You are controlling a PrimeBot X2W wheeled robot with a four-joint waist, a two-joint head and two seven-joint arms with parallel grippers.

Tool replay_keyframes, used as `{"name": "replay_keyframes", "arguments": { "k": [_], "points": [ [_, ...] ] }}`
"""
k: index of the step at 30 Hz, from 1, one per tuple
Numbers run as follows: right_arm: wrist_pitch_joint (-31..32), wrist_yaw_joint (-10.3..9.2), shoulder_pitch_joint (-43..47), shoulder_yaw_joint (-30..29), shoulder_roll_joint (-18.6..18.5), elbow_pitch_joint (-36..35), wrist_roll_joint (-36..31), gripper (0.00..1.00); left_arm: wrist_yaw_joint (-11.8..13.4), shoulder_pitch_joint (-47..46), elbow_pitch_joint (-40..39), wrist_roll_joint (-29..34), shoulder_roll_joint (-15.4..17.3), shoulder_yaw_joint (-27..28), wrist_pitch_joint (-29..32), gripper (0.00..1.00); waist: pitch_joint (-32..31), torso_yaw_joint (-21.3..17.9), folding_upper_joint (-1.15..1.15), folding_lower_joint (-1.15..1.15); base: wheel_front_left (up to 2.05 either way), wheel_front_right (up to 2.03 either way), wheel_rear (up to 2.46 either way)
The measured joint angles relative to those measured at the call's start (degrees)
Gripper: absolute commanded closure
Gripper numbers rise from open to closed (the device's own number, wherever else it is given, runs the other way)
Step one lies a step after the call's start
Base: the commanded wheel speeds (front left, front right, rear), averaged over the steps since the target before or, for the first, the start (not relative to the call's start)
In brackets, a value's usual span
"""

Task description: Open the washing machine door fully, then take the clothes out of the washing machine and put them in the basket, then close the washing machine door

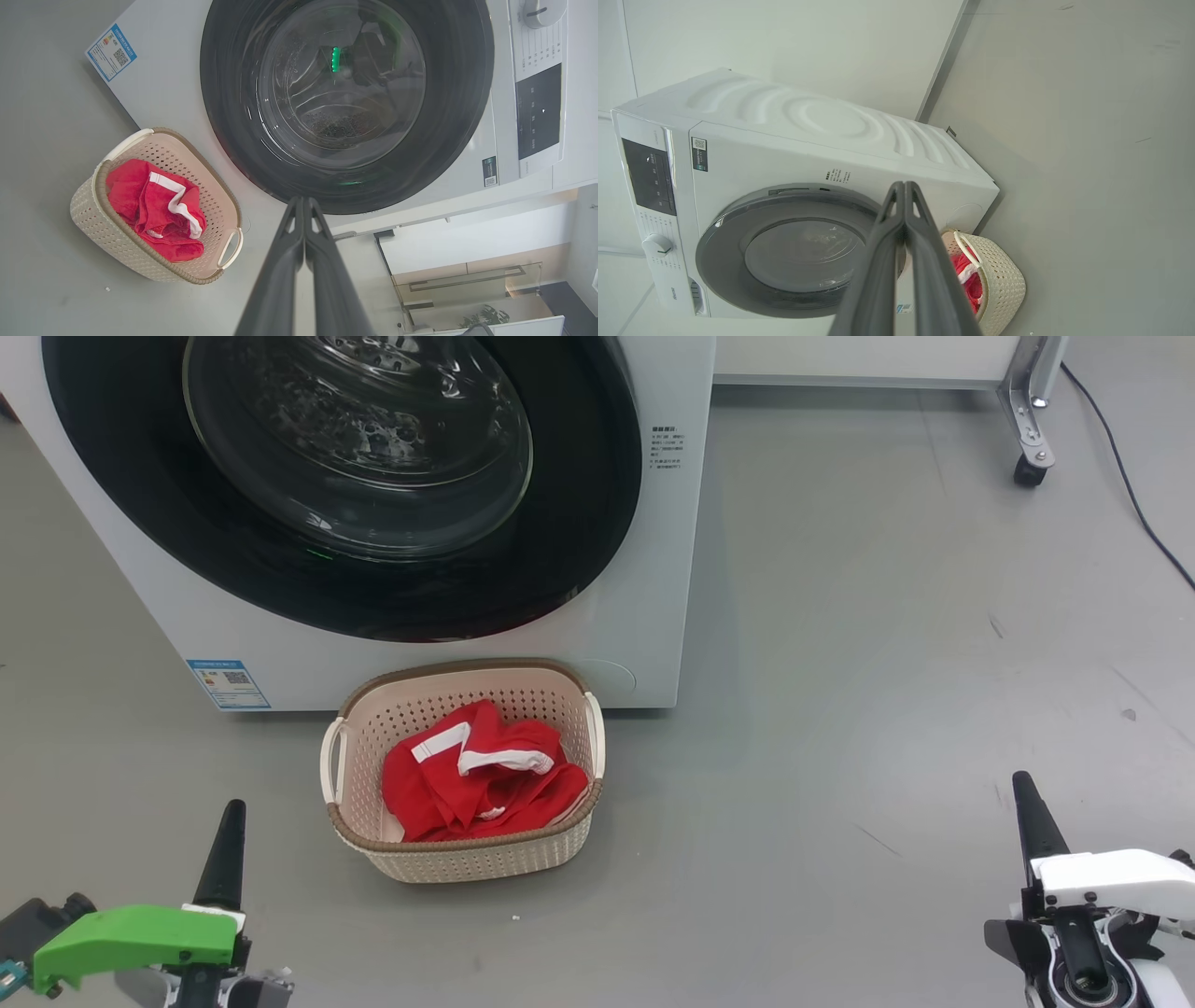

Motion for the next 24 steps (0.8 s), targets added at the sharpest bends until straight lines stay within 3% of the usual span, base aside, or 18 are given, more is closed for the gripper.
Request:
{"name": "replay_keyframes", "arguments": {
  "k": [18, 24],
  "points": [
    [2.56, 1.89, -1.18, -1.3, -0.96, 2.15, 14.72, 1.0, 0.0, -0.03, 0.93, -10.78, -1.21, 3.11, 3.16, 1.0, -1.54, -0.7, 0.0, 0.0, 0.0, 0.0, 0.0],
    [2.97, 1.9, -1.32, -1.41, -1.09, 2.58, 15.17, 1.0, 0.0, -0.04, 1.11, -10.95, -1.33, 3.16, 3.16, 1.0, -1.56, -0.72, 0.0, 0.0, 0.0, 0.0, 0.0]
  ]
}}
